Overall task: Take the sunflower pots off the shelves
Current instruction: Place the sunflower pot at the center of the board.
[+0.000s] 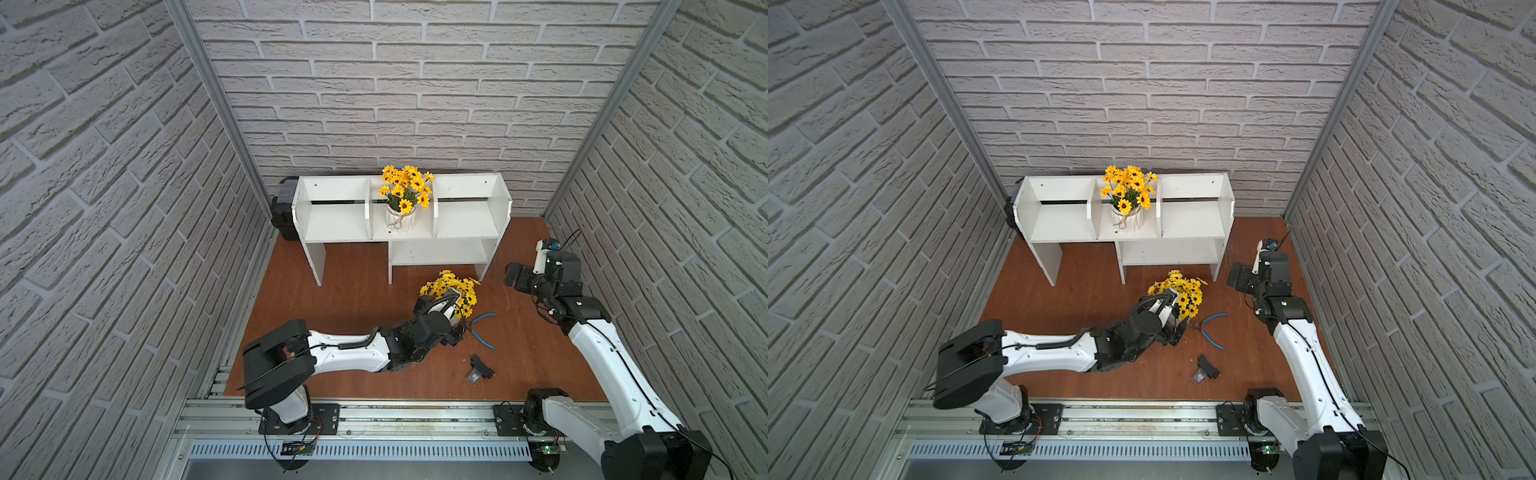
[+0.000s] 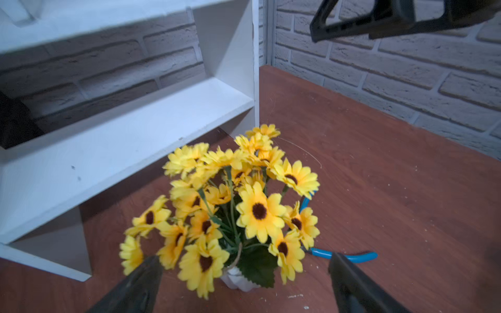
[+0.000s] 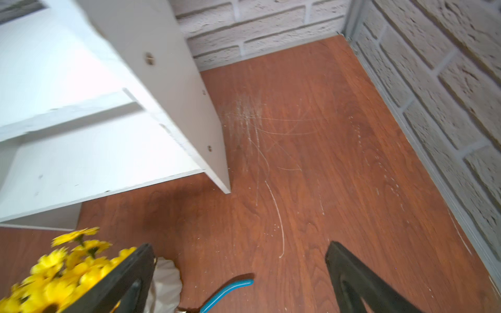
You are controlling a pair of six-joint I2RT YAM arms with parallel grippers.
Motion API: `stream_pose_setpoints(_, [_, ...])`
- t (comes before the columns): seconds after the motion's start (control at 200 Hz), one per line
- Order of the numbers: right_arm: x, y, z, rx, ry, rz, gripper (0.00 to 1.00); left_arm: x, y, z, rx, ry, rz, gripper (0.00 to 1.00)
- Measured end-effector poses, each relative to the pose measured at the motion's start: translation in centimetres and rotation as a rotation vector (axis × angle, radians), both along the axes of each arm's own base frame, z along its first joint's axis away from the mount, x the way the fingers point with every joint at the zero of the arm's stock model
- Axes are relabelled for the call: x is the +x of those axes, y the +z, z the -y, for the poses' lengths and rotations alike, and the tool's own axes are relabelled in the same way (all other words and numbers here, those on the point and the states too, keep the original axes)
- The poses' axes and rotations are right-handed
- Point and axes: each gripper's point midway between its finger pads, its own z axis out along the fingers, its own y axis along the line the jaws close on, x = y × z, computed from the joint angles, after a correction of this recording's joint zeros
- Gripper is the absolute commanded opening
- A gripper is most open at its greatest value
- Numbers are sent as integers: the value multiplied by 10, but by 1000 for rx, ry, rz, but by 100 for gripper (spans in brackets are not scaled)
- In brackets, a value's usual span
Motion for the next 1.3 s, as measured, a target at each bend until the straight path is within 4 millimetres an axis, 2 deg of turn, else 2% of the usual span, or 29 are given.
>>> stream_pose_setpoints(0.12, [0, 26, -35, -5, 135, 54, 100, 12, 41, -25, -17, 56, 39, 98])
stream_pose_setpoints(0.285, [-7, 53, -81, 6, 321, 103, 100, 44, 91, -77, -23, 186, 87, 98])
stream_pose_setpoints(0.45, [-21, 68, -119, 12, 485, 129, 100, 72, 134, -141, -23, 330, 130, 98])
stream_pose_setpoints(0.64, [-39, 91, -163, 25, 667, 163, 100, 86, 167, -229, -28, 542, 165, 98])
stream_pose_setpoints(0.775, [-48, 99, -200, 22, 780, 169, 100, 85, 180, -286, -10, 709, 180, 98])
stream_pose_setpoints(0.935, [-46, 95, -245, -31, 857, 144, 100, 78, 184, -328, 12, 839, 171, 98])
stream_pose_setpoints(1.09, [-28, 88, -276, -108, 830, 148, 100, 68, 182, -349, 10, 902, 160, 98])
stream_pose_setpoints(1.3, [10, 76, -312, -211, 706, 220, 100, 62, 178, -357, -4, 930, 153, 98])
